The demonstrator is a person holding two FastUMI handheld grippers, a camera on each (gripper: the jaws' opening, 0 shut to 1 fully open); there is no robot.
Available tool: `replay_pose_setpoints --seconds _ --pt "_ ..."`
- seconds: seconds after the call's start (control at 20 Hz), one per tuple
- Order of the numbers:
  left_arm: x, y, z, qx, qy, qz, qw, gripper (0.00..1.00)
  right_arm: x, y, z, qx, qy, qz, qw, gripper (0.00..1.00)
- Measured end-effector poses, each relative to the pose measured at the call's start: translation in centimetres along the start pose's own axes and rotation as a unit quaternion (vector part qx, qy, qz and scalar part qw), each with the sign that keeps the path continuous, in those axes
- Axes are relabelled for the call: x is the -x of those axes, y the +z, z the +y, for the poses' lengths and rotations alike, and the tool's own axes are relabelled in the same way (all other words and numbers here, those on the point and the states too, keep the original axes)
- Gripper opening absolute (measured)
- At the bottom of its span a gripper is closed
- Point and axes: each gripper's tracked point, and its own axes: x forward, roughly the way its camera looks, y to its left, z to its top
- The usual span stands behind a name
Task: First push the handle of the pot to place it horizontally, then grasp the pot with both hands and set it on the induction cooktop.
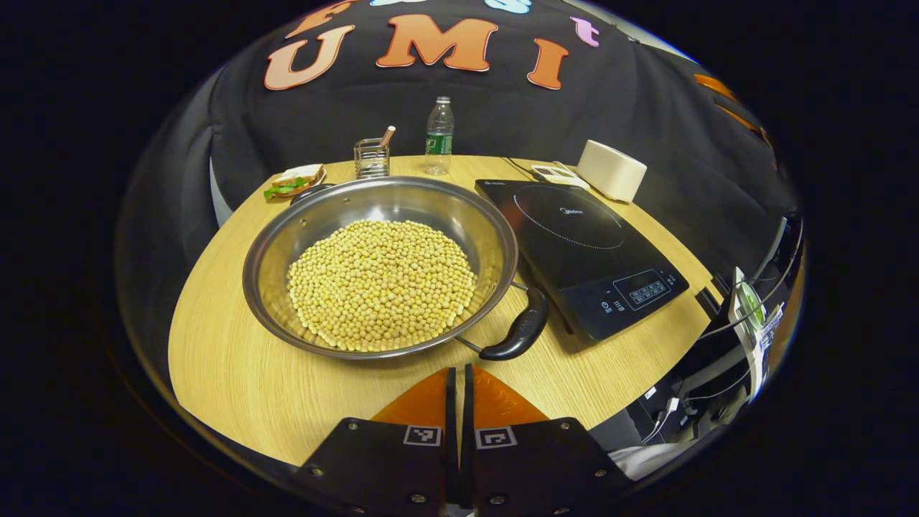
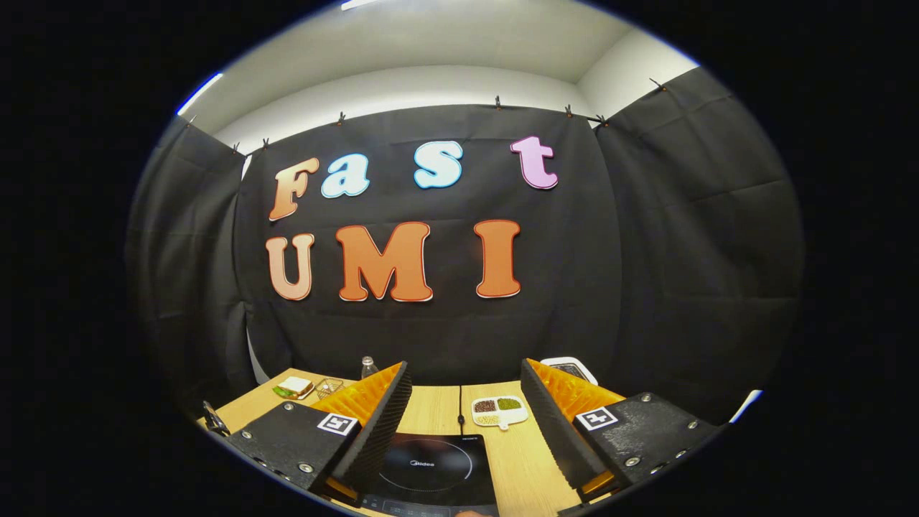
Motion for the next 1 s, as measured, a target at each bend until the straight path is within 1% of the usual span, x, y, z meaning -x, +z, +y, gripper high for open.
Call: replay_pose_setpoints --seconds 0.5,0.65,0.75,0.9,0.95,1.0 --pt "-1.2 1.8 -2.1 -0.004 -0.009 -0.005 1.000 0.02 0.0 -0.9 -1.5 -0.006 -0.007 0.003 1.000 0.95" --pt "-1.7 2.5 -2.6 0.011 -0.010 -0.009 1.000 0.03 0.0 -0.9 -2.0 -0.009 -0.011 0.003 1.000 0.95" --pt "-2.2 2.9 -2.9 0.017 -0.009 -0.013 1.000 0.02 0.1 -0.9 -2.2 -0.011 -0.013 0.002 1.000 0.95" --pt "-3.0 3.6 -2.7 0.013 0.007 -0.021 1.000 0.03 0.3 -0.9 -2.8 -0.008 -0.019 -0.001 1.000 0.95" --pt "-3.3 4.2 -2.2 0.006 0.026 -0.025 0.999 0.03 0.2 -0.7 -3.1 -0.005 -0.024 -0.002 1.000 1.00" --pt "-3.7 4.6 -2.2 0.004 0.026 -0.031 0.999 0.03 0.3 -0.6 -3.5 -0.002 -0.029 -0.005 1.000 0.95"
